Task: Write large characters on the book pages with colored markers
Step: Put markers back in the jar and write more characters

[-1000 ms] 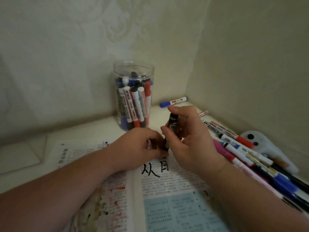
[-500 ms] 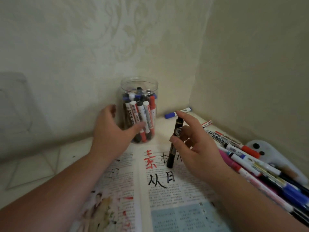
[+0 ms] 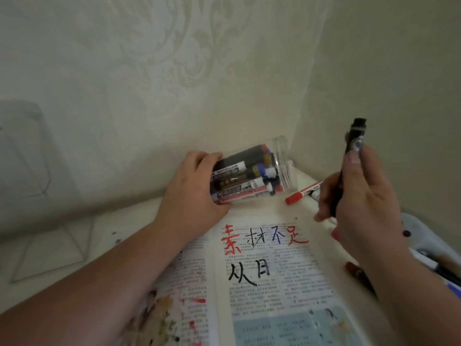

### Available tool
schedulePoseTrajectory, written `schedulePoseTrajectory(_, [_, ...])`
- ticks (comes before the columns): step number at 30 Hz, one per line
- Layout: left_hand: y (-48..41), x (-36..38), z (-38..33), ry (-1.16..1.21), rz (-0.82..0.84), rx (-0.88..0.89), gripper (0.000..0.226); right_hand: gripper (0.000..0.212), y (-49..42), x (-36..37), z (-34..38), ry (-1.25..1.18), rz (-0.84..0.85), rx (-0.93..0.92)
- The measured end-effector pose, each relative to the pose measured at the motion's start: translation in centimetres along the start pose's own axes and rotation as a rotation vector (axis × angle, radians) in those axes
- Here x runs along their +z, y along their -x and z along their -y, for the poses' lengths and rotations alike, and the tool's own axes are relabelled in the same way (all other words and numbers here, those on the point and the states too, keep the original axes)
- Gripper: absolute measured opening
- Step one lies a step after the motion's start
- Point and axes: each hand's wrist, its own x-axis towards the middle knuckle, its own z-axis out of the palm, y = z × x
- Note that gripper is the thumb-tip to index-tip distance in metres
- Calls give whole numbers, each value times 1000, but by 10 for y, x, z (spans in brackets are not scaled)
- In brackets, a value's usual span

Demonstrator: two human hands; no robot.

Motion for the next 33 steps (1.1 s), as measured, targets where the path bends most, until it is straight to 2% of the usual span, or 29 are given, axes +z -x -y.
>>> schedulePoseTrajectory(3, [4,4,0,4,14,81,85,39,-8,-5,0,72,139,156])
schedulePoseTrajectory(5, [6,6,1,0,21,114,84,35,-12,-8,-1,103,198,221])
schedulePoseTrajectory(8, [6,5,1,0,43,91,87,37,-18,-14,-1,134,157,247])
schedulePoseTrajectory(10, [6,2,2,11,53,71,90,32,-21,-18,0,119,123,254])
schedulePoseTrajectory(14, [7,-2,3,-19,30,68,89,36,-27,-28,1,144,78,236])
schedulePoseTrajectory(20, [8,0,-1,-114,-6,69,91,15,-33,-47,9,127,128,130])
schedulePoseTrajectory(24, [7,1,-1,-163,-8,64,91,18,-34,-55,9,165,228,145])
schedulePoseTrajectory(26, [7,1,-1,-168,-5,72,90,16,-32,-52,8,198,260,147])
schedulePoseTrajectory(29, [7,2,0,-176,-14,89,88,9,-29,-37,-1,141,205,122])
schedulePoseTrajectory(33, [8,3,1,-184,-6,98,89,11,-22,-16,-16,75,215,93])
